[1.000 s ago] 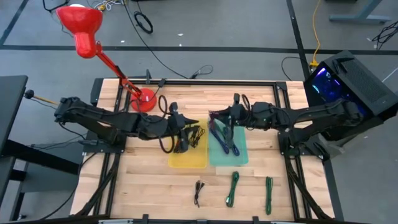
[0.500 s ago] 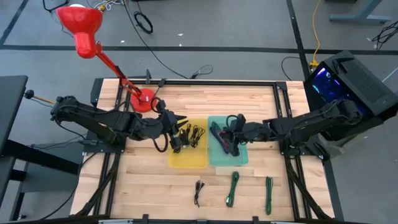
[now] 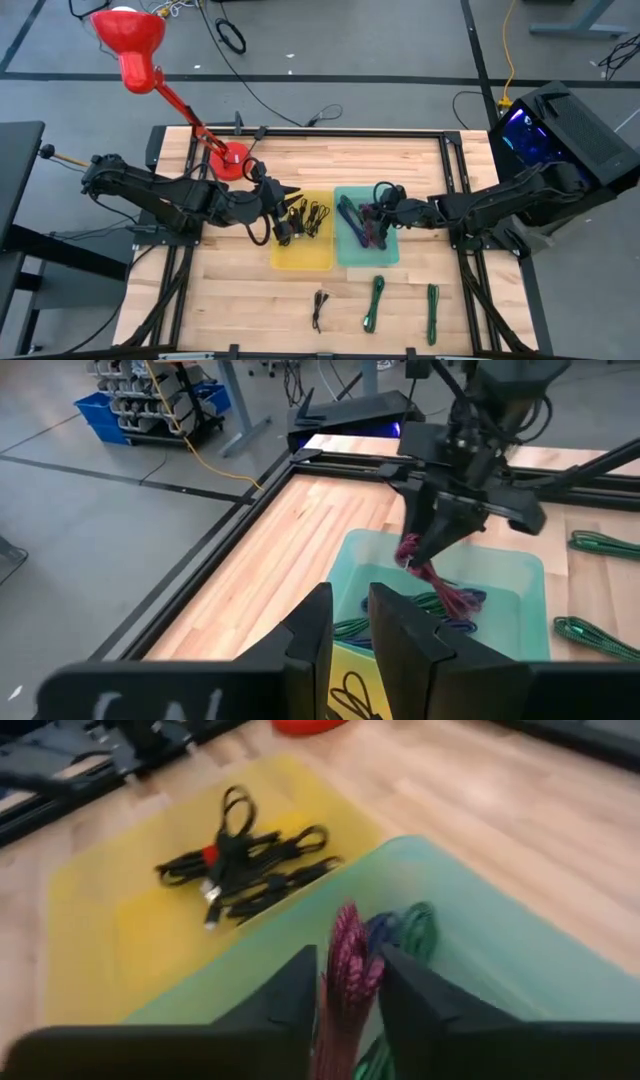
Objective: Pick & Place USB Port
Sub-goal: Put the pink charger cable into the green bin, then put the right green charger cable into the green bin, then put the green charger cable into the green bin
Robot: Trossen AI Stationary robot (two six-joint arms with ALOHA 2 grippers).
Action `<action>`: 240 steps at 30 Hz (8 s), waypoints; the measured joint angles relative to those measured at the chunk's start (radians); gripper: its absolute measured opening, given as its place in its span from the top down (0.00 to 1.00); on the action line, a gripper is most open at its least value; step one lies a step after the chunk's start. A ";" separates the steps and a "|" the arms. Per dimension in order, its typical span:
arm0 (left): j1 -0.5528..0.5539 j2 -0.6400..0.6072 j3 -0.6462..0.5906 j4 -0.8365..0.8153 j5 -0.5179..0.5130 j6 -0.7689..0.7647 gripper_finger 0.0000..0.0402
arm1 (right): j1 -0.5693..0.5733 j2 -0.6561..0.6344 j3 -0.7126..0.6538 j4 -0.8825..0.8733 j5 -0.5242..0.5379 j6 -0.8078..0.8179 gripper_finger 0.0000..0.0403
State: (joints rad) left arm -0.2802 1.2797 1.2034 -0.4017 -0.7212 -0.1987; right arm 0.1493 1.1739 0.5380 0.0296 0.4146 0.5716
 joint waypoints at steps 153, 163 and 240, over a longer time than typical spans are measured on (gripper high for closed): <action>0.009 0.003 0.000 -0.036 -0.004 -0.004 0.82 | 0.233 -0.381 -0.011 -0.177 0.203 0.098 0.98; 0.009 0.003 0.000 -0.037 -0.004 -0.007 0.82 | 0.037 -0.257 -0.011 -0.138 -0.018 0.044 0.98; 0.009 0.004 -0.001 -0.068 -0.027 -0.026 0.82 | 0.448 0.626 0.615 -0.546 -0.535 -0.482 0.63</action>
State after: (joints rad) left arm -0.2714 1.2839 1.2026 -0.4696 -0.7483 -0.2246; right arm 0.5972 1.7997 1.1526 -0.5163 -0.1202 0.0895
